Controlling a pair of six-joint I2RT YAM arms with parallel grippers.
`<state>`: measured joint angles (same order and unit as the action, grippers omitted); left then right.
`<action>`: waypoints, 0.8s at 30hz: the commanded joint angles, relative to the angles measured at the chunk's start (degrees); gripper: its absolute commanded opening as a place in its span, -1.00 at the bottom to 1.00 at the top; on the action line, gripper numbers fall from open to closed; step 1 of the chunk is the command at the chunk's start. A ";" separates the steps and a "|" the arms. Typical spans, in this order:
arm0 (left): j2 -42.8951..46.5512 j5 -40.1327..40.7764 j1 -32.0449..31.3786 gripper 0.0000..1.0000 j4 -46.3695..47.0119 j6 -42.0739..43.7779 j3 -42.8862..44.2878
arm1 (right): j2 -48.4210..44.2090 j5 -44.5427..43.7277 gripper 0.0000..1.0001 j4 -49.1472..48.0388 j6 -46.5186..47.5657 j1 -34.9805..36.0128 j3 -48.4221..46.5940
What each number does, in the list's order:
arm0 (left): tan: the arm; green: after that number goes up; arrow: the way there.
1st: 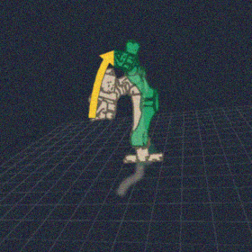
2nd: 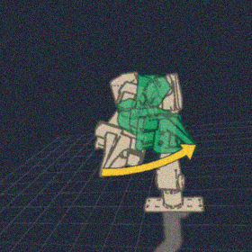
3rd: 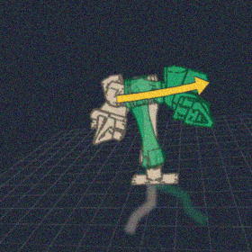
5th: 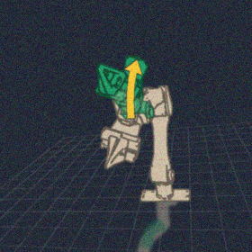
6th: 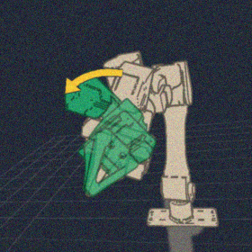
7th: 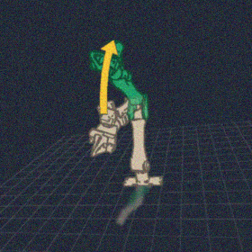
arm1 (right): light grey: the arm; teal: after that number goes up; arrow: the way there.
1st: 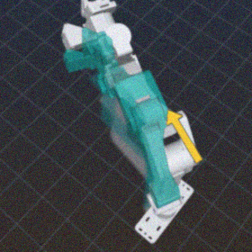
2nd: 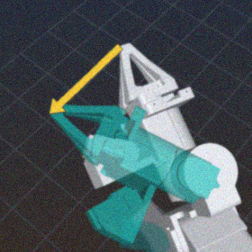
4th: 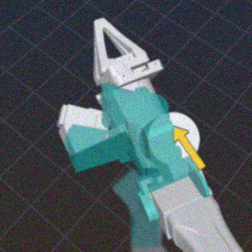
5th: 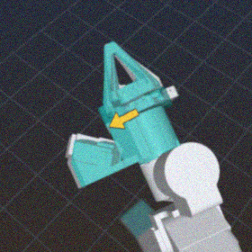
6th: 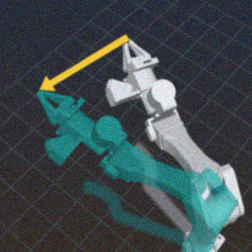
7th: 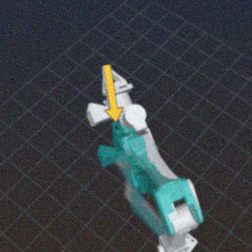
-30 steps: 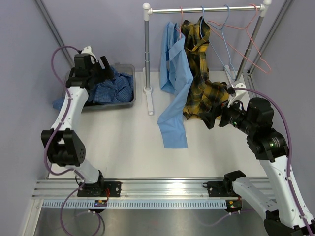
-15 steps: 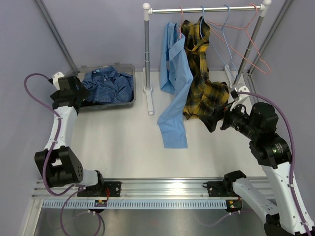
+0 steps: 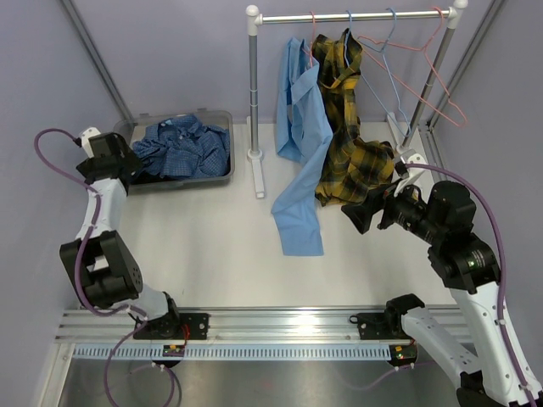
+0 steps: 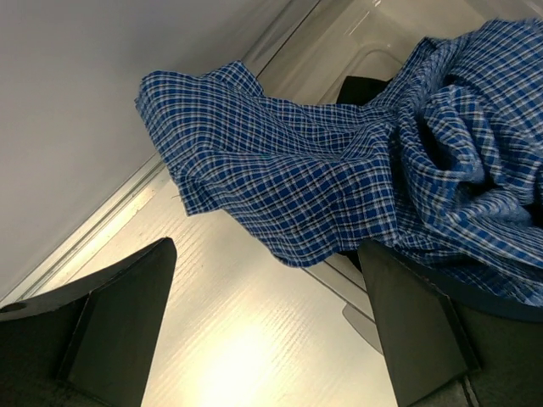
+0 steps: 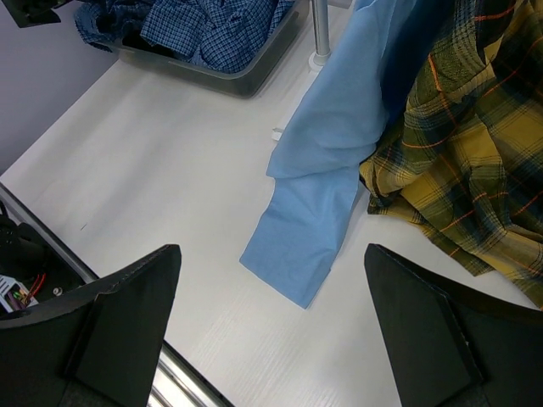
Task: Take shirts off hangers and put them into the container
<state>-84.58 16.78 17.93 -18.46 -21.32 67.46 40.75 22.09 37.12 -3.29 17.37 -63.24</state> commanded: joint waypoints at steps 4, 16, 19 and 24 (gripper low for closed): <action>-7.35 -0.25 0.26 0.79 3.43 2.78 5.31 | 0.91 -0.46 0.99 -1.44 0.92 1.00 -0.65; -17.20 -5.43 -0.26 -1.00 3.52 4.88 14.97 | 3.37 -1.26 0.99 -0.30 1.36 1.00 -2.15; -15.89 -5.70 -2.54 -1.00 3.52 6.11 16.64 | 4.25 -1.26 0.98 0.14 1.36 0.92 -2.94; -16.40 -7.80 -7.38 -1.00 3.26 9.45 23.14 | 6.53 -0.99 0.99 1.37 1.27 1.00 -5.13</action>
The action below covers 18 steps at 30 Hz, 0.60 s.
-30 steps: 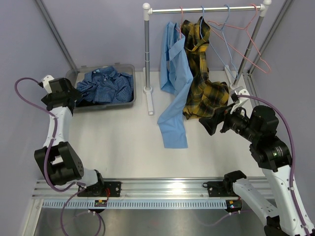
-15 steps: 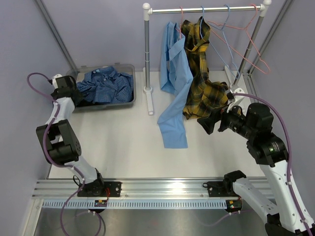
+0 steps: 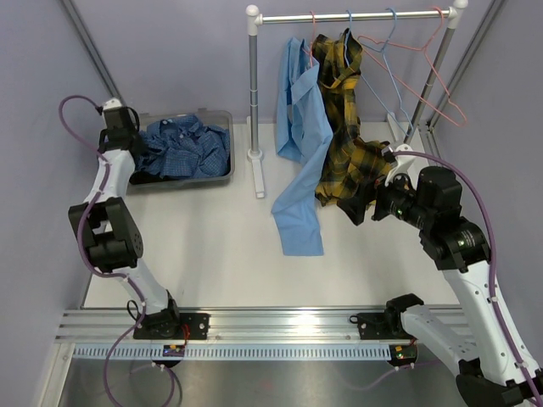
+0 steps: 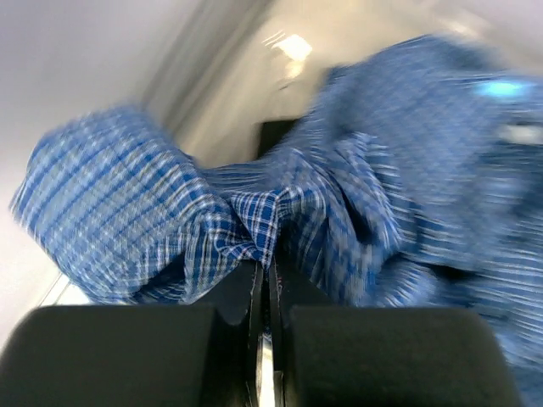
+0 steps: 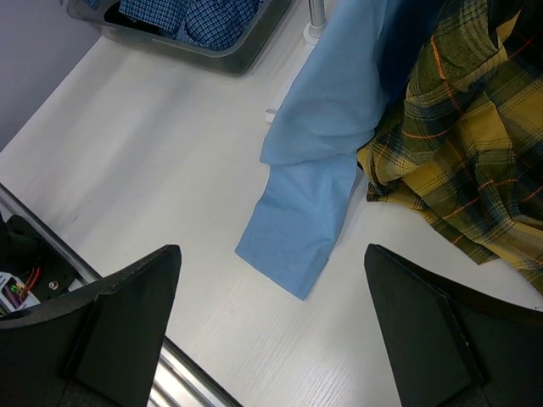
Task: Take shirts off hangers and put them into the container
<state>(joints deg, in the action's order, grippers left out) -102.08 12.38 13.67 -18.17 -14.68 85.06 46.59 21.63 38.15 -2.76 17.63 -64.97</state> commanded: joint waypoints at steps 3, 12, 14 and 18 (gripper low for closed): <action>-3.18 -8.59 -4.53 -1.00 2.79 2.02 9.58 | 2.01 -0.45 0.99 1.40 0.66 0.65 -4.99; -15.07 -15.11 -6.12 -1.00 0.24 -2.01 11.81 | 4.48 -1.15 0.99 5.00 -0.13 0.65 -10.00; -16.04 -15.80 -4.80 -1.00 0.16 -5.79 9.00 | 4.65 -1.67 0.99 5.53 -0.40 0.65 -10.79; -17.10 -19.14 -0.93 -1.00 -0.02 -13.00 4.16 | 4.74 -2.55 0.99 5.79 -0.84 0.74 -11.32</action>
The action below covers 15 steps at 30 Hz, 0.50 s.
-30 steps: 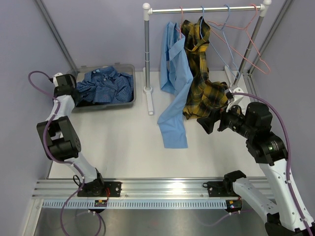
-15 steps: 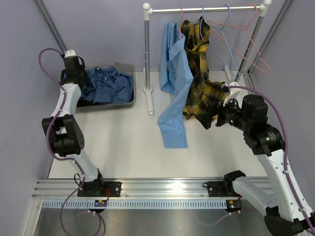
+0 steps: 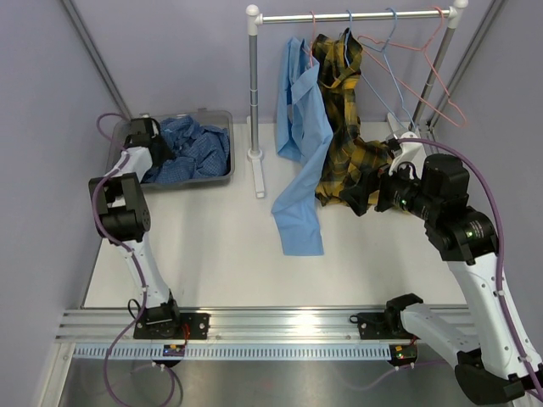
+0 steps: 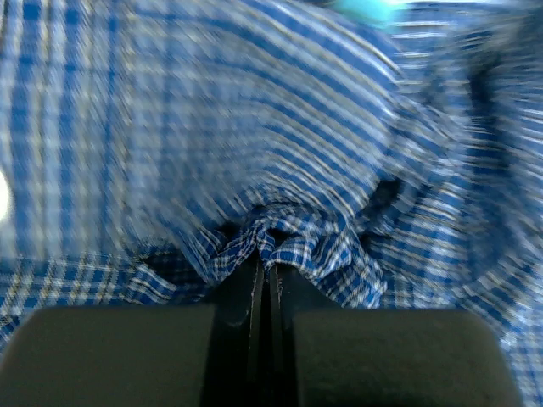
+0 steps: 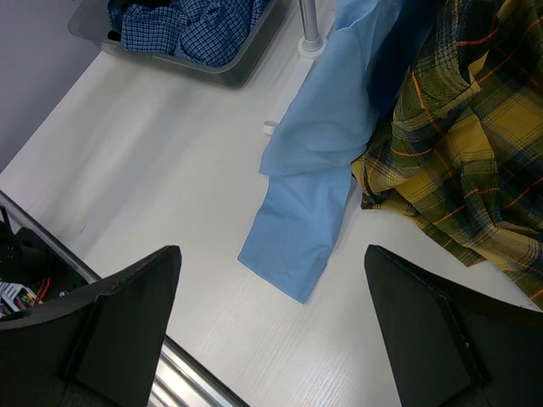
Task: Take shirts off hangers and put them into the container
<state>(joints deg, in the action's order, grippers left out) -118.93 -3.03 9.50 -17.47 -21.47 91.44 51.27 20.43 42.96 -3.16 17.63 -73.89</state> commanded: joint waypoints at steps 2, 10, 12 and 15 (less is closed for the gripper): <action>-0.86 -5.32 4.39 -0.95 -1.42 -6.74 -2.84 | 0.24 -1.70 0.99 0.81 -0.62 0.74 -2.49; 14.15 -5.16 4.74 0.14 -6.33 -2.62 0.40 | 0.77 -3.02 0.99 1.07 -0.09 0.65 -5.39; 19.67 -4.62 4.65 0.42 -9.32 -0.25 3.11 | 0.24 -3.99 0.99 1.34 0.52 0.65 -6.44; 25.22 -4.18 4.65 0.63 -13.44 1.61 4.97 | -0.90 -5.57 0.99 2.04 1.14 0.65 -7.76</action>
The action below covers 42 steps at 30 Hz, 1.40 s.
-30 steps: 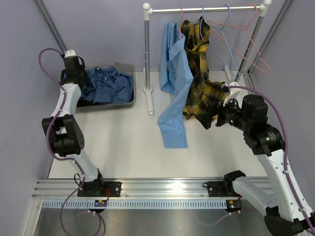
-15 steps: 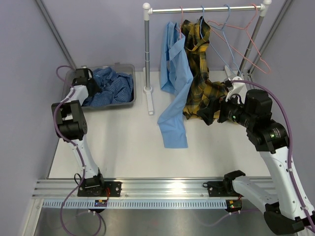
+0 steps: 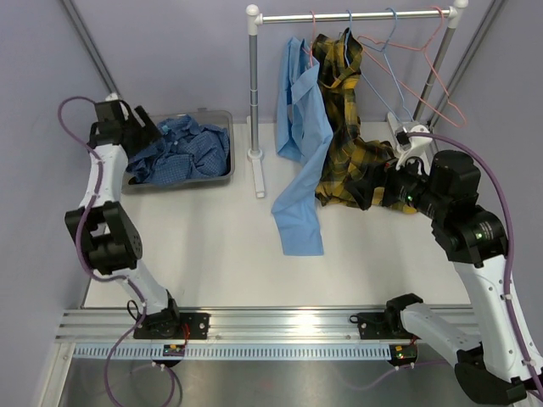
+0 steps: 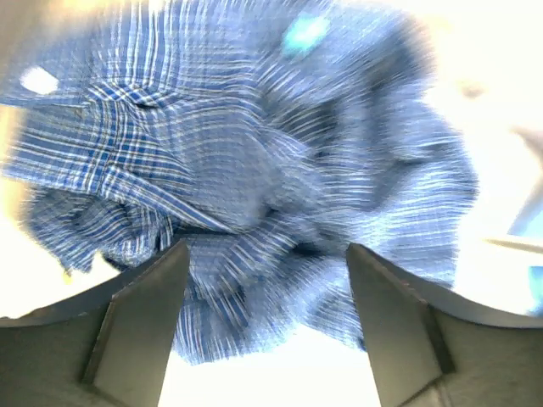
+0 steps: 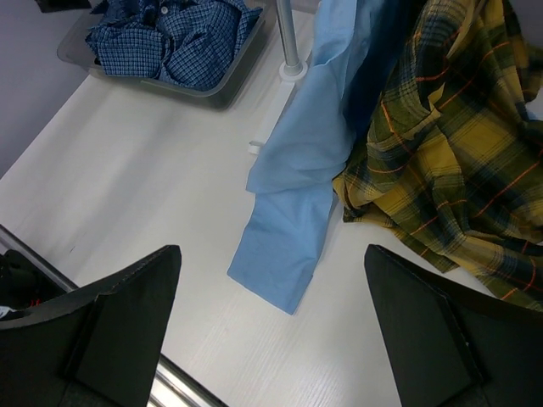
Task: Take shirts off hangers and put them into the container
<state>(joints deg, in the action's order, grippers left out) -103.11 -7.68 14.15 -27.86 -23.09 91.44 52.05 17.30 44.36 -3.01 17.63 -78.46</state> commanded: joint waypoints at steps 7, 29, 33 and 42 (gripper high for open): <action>29.78 -0.67 0.09 0.98 -10.28 9.29 0.43 | -4.85 -16.65 0.99 2.48 0.54 0.65 -7.23; 71.20 13.66 -16.43 0.98 -24.52 11.32 -8.82 | -16.10 -40.59 0.99 -4.54 5.73 4.43 -9.79; 72.61 15.58 -18.81 0.98 -24.70 10.52 -9.44 | -17.60 -41.47 0.98 -4.63 7.22 4.43 -10.05; 74.54 18.75 -20.74 0.98 -25.93 9.03 -9.88 | -19.09 -40.77 0.99 -4.63 8.80 4.43 -10.31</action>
<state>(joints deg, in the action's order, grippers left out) -29.58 8.54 -6.31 -54.50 -13.02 81.93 33.63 -22.02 41.76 3.70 21.39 -88.47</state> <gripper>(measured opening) 0.988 0.993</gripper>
